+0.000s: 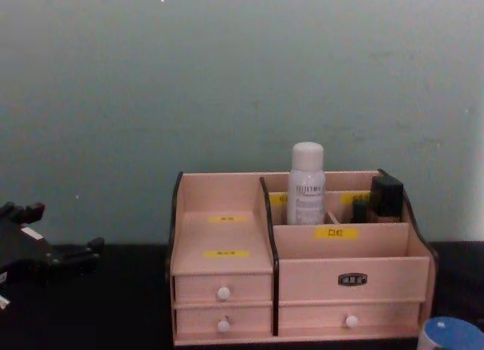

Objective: Pick up the facial cleanser and watermelon frost from the table and place them into the tiered storage box.

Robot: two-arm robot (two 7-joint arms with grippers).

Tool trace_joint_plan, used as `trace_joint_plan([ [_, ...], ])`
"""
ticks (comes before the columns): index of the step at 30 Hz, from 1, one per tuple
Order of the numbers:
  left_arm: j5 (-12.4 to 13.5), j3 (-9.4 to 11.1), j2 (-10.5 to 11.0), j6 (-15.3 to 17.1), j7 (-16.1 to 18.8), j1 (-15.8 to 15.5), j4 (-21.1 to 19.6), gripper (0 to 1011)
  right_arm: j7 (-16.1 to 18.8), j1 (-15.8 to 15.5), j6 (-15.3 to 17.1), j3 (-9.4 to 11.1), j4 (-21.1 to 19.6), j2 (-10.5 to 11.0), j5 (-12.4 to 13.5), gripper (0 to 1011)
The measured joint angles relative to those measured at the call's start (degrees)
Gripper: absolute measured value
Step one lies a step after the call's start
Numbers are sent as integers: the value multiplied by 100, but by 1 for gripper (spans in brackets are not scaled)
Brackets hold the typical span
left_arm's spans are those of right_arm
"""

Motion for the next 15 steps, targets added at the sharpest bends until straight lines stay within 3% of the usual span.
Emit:
trace_joint_plan([
  [6, 0, 0, 0, 0, 0, 0, 0, 1001, -1, 0, -2, 0, -3, 0, -1, 859],
  [9, 0, 0, 0, 0, 0, 0, 0, 1001, -1, 0, -3, 0, -4, 0, -2, 747],
  [15, 0, 0, 0, 0, 0, 0, 0, 1001, -1, 0, -4, 0, -4, 0, -2, 704],
])
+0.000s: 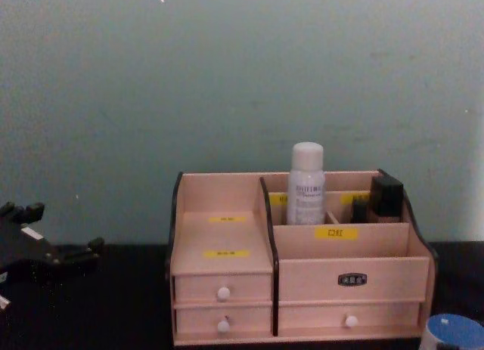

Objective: Pick up the facial cleanser and watermelon frost from the table and place them into the tiered storage box.

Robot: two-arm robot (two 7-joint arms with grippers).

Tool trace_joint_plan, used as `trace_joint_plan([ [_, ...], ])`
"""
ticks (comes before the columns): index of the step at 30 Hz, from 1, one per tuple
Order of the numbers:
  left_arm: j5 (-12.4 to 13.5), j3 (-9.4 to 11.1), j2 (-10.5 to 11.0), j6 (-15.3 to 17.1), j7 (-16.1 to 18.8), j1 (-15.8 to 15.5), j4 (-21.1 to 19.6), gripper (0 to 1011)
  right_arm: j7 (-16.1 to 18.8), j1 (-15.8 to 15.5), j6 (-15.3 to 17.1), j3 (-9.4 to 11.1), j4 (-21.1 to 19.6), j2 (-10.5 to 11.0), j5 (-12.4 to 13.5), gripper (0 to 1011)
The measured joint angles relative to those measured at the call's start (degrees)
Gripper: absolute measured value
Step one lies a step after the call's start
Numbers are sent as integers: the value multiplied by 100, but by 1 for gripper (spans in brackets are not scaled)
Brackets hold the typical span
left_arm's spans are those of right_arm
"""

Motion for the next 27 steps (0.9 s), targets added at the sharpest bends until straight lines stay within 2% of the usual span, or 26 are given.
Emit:
trace_joint_plan([
  [17, 0, 0, 0, 0, 0, 0, 0, 1001, 1, 0, 0, 0, 1, 0, -5, 704],
  [27, 0, 0, 0, 0, 0, 0, 0, 1001, 123, -34, -139, 0, -102, 52, -13, 704],
])
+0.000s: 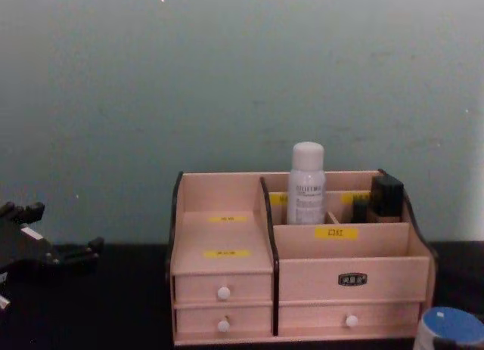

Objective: Pick up the facial cleanser and watermelon frost from the table and place them into the tiered storage box.

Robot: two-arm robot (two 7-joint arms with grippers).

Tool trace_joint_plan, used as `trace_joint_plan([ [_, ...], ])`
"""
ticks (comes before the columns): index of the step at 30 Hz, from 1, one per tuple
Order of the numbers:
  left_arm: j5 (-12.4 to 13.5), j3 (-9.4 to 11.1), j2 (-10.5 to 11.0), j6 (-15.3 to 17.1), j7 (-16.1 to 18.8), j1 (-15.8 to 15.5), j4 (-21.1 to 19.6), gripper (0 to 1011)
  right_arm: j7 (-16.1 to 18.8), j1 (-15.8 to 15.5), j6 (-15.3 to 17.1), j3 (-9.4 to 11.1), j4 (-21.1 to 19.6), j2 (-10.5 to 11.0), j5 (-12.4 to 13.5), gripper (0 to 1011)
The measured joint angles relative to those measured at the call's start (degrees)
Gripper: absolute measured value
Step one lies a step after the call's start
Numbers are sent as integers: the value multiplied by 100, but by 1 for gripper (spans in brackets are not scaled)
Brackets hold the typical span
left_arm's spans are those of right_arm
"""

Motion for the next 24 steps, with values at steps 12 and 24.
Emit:
trace_joint_plan([
  [12, 0, 0, 0, 0, 0, 0, 0, 1001, 199, 65, -40, -66, -284, 99, 122, 704],
  [24, 0, 0, 0, 0, 0, 0, 0, 1001, 347, 653, -114, -412, -171, -85, 41, 704],
])
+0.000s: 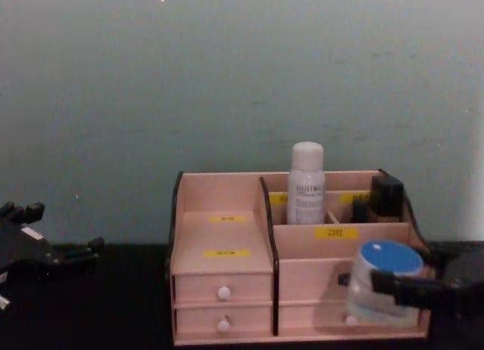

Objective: Pick up the facial cleanser and watermelon frost from the table and place them into the tiered storage box.

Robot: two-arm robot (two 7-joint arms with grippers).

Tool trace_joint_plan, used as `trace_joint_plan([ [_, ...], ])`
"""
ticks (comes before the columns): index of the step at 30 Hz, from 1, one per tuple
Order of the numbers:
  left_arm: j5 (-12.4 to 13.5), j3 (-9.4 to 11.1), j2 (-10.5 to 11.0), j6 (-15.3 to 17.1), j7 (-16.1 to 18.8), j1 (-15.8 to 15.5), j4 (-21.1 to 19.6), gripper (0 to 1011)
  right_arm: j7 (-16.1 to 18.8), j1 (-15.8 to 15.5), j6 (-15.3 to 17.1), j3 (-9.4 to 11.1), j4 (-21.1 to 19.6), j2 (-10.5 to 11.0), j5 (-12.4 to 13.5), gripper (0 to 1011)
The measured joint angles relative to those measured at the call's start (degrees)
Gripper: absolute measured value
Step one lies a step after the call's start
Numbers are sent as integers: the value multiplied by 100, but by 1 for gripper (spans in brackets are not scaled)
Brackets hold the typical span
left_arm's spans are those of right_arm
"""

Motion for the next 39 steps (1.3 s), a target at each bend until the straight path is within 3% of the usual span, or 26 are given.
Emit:
trace_joint_plan([
  [21, 0, 0, 0, 0, 0, 0, 0, 1001, 169, 1121, 17, -691, 516, -574, -232, 704],
  [39, 0, 0, 0, 0, 0, 0, 0, 1001, 198, 1812, 33, -1015, 1222, -1085, -393, 704],
])
